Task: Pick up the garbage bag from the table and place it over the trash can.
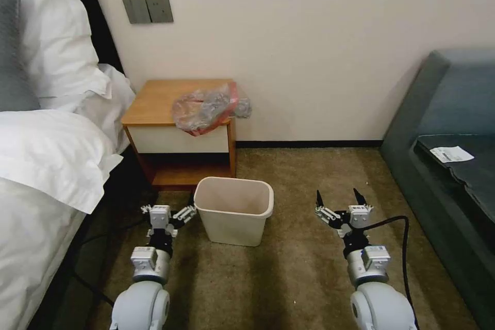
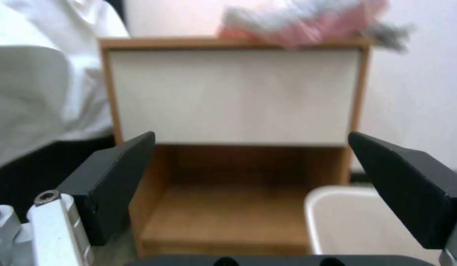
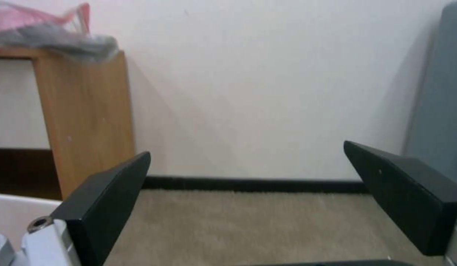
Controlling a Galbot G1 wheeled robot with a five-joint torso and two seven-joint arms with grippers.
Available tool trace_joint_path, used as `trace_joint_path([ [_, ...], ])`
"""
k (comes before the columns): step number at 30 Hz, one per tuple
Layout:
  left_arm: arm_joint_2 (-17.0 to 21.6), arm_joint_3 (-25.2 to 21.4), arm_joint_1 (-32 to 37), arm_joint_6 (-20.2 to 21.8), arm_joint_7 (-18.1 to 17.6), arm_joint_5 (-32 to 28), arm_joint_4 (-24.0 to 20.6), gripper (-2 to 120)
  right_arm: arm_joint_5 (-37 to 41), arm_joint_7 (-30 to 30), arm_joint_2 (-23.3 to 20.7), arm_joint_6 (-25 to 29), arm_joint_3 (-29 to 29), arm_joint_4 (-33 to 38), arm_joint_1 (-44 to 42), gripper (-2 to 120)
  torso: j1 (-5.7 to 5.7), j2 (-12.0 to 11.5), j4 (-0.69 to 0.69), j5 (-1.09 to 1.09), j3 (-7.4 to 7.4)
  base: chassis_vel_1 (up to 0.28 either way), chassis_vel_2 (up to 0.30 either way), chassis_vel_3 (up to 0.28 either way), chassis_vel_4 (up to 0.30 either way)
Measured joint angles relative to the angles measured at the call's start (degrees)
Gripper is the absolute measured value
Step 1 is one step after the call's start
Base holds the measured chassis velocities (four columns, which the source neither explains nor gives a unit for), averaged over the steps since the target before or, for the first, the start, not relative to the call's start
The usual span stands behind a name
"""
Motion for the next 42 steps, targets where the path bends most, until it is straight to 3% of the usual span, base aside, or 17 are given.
trace_joint_path([
  [3,0.41,-0.71,-0.67,-2.66,-0.05,-1.76,1.44,98,-0.72,0.33,0.33,2.40,-0.48,-1.05,0.37,100,0.00,0.00,0.00,0.00,0.00,0.000,0.000,0.000,0.000],
  [6,1.20,-2.16,-2.03,-7.99,-0.19,-5.32,4.34,99,-2.19,1.03,1.02,7.56,-1.47,-3.31,1.15,100,0.00,0.00,0.00,0.00,0.00,0.000,0.000,0.000,0.000],
  [7,1.36,-2.51,-2.29,-8.46,-0.25,-5.73,4.91,99,-3.00,1.40,1.40,10.31,-2.01,-4.53,1.57,100,0.00,0.00,0.01,0.02,0.00,0.000,0.000,0.000,0.000],
  [9,1.26,-2.05,-2.10,-8.06,0.03,-5.66,4.61,99,-2.95,1.33,1.37,9.78,-2.05,-4.58,1.54,100,0.00,0.00,0.02,-0.01,0.00,0.000,0.000,0.000,0.000],
  [12,2.58,-3.28,-3.09,-14.31,1.51,-11.38,6.36,99,-4.01,1.68,1.54,13.34,-3.02,-5.12,2.25,100,0.00,0.00,0.00,0.01,0.00,0.000,0.000,0.000,0.000],
  [15,3.18,-3.87,-3.54,-17.17,2.13,-13.97,7.25,99,-5.39,2.15,1.92,17.42,-4.26,-5.98,3.06,100,0.00,0.00,0.01,0.02,0.00,0.000,0.000,0.000,0.000],
  [19,3.26,-3.92,-3.60,-17.61,2.29,-14.36,7.35,100,-5.99,3.40,1.58,22.08,-6.93,-5.21,4.74,100,0.01,-0.01,-0.02,0.04,0.01,0.000,0.000,0.000,0.000],
  [20,3.26,-3.92,-3.60,-17.62,2.30,-14.36,7.35,100,-5.67,3.87,1.04,23.07,-7.75,-3.04,6.05,100,0.00,0.00,0.03,0.00,-0.01,0.000,0.000,0.000,0.000],
  [23,3.36,-3.91,-3.21,-17.70,2.91,-14.77,6.85,100,-5.35,4.13,0.37,23.26,-8.17,-1.69,7.20,100,0.01,-0.01,0.01,-0.02,0.01,0.000,0.000,0.000,0.000],
  [26,4.03,-2.71,0.68,-16.68,8.00,-16.13,-0.15,99,-4.45,4.27,-0.71,22.42,-7.88,0.59,8.61,100,0.00,0.00,0.01,0.05,0.00,0.000,0.000,0.000,0.000],
  [31,4.27,0.03,3.64,-15.55,9.86,-17.61,-3.18,100,-2.88,4.39,-2.13,20.81,-8.02,1.90,9.25,100,0.00,0.00,0.00,-0.01,0.00,0.000,0.000,0.000,0.000],
  [39,4.27,0.31,5.10,-16.05,10.07,-14.81,-3.92,99,-0.95,4.56,-9.39,18.77,-11.84,-0.51,15.27,100,0.00,0.00,0.00,0.02,0.00,0.000,0.000,0.000,0.000],
  [42,3.60,-0.54,5.08,-16.58,9.42,-13.66,-3.42,99,-0.99,5.49,-13.82,18.13,-14.25,-4.56,20.64,100,0.00,0.00,0.01,0.01,0.00,0.000,0.000,0.000,0.000],
])
